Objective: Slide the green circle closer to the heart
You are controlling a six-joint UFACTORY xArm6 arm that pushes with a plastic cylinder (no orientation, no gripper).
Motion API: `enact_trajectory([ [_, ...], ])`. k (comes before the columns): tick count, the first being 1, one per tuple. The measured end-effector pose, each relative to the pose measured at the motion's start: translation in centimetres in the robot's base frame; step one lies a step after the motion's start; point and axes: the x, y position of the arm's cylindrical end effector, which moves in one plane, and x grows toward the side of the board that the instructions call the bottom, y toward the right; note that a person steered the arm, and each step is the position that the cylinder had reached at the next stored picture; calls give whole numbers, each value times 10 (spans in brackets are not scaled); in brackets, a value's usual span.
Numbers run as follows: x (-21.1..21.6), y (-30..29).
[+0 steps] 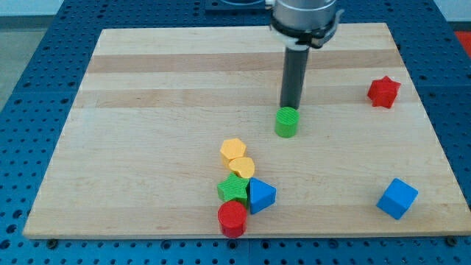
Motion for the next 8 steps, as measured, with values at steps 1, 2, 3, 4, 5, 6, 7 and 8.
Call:
enact_trajectory([
  [1,13,8],
  [2,25,-6],
  [3,37,-32],
  [4,51,-62],
  [5,68,-80],
  [6,81,-88],
  [7,87,-82],
  [8,45,-32],
])
